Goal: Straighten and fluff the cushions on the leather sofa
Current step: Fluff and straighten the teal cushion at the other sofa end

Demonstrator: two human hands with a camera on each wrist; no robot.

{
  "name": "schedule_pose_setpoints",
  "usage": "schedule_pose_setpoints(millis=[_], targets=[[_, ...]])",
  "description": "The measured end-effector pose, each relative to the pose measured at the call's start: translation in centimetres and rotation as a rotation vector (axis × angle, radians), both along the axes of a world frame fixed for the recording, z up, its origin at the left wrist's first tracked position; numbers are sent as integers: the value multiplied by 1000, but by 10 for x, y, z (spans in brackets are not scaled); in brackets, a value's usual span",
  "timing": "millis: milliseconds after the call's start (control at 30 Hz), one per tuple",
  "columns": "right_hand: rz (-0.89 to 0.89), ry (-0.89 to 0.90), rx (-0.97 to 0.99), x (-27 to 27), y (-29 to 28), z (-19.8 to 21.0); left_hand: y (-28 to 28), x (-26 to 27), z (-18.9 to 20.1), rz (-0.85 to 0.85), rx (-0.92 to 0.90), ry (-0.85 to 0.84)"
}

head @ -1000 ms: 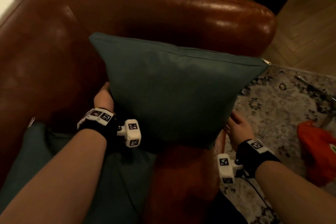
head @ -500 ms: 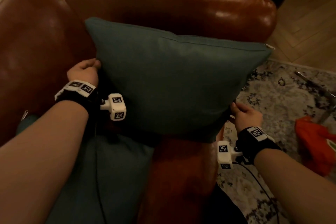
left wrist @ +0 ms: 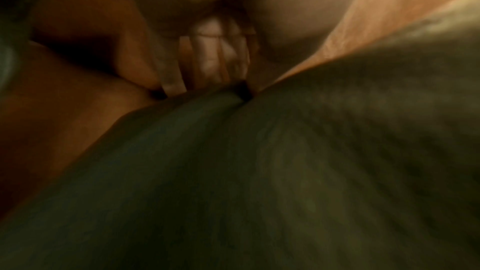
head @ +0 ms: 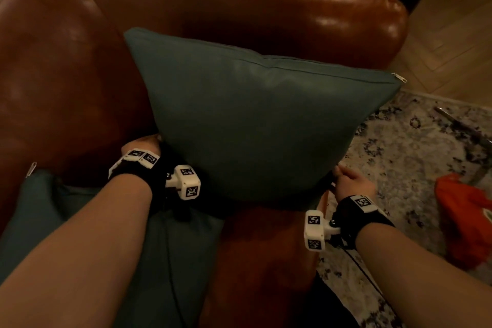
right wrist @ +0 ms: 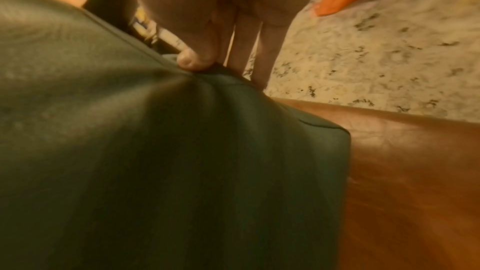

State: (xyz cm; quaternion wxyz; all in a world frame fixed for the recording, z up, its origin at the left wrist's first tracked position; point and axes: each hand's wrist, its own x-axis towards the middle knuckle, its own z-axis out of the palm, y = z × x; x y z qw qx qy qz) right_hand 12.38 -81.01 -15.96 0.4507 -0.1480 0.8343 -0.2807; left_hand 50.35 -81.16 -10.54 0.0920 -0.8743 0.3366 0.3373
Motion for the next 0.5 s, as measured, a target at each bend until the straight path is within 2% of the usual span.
schedule_pose_setpoints(millis=[100,167,267,333,433,500], targets=[[52,-67,5,-6,8,-4,1,9,-15,-13,28,8],[38,-170,27,-8,15,-6,7,13,-26,-106,180,-49],[118,-240,179,-5,24,-17,14,10,-38,-187,207,-29],[174,-173,231,-2,23,-25,15,9,-38,-261,201,-55],[151,-19,224,-4,20,-27,11,23,-37,-312,196,-91],[148,11,147,-9,17,-19,1,27,-26,-171,156,-89]])
